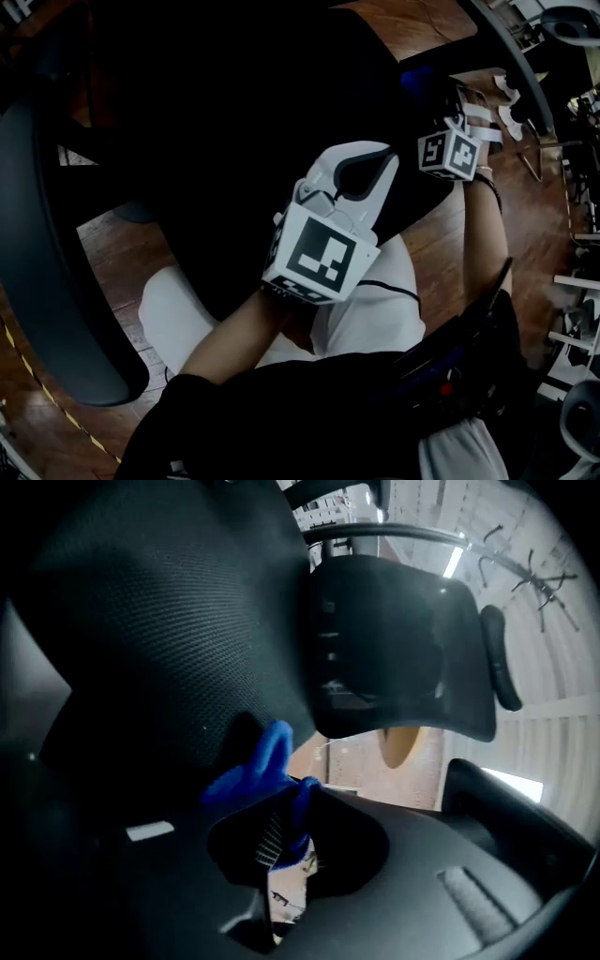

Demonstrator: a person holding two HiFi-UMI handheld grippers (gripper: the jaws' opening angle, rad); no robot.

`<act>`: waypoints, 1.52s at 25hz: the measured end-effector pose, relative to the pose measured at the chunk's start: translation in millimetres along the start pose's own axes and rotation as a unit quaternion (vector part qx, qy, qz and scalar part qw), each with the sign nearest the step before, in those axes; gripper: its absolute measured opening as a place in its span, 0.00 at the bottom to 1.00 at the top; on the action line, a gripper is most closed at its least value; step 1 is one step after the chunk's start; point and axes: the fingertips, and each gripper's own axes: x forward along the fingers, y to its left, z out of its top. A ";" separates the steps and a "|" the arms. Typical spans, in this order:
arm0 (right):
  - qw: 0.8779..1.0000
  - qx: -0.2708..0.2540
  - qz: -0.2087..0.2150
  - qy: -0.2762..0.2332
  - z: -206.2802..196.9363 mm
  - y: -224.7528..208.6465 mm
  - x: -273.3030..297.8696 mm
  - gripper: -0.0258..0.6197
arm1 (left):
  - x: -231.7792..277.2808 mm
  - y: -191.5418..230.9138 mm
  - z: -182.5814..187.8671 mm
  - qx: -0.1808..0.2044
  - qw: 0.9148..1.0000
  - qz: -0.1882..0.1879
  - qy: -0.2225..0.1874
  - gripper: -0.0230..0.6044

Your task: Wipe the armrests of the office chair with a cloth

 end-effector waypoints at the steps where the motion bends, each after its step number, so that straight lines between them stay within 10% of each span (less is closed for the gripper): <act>1: 0.999 0.012 0.033 0.001 1.6 7.4 5.2 0.09 | -0.2 0.3 0.5 0.002 1.000 0.001 -0.001 0.04; 5: 0.998 0.029 0.052 0.004 11.0 5.7 9.3 0.09 | -3.5 0.5 -2.4 0.010 1.000 0.000 0.001 0.04; 10: 0.979 0.081 -0.185 0.019 8.7 -98.0 -19.0 0.09 | -2.8 2.2 -1.5 0.002 1.000 0.004 0.000 0.04; 14: 0.958 0.114 -0.258 0.054 7.0 -126.5 -20.6 0.09 | -1.6 -3.1 -5.4 0.016 1.000 0.005 0.015 0.04; 19: 0.983 0.027 -0.157 0.092 15.7 -72.4 6.9 0.09 | 1.4 -7.9 -13.1 0.011 1.000 0.004 0.026 0.04; 24: 0.991 0.099 0.024 0.092 14.9 -13.6 21.1 0.09 | 2.0 -6.5 -19.4 0.010 0.999 -0.002 0.033 0.04; 38: 0.966 0.252 -0.040 0.029 1.7 -38.0 -69.8 0.09 | -18.3 -21.9 4.2 0.018 0.997 -0.062 -0.030 0.04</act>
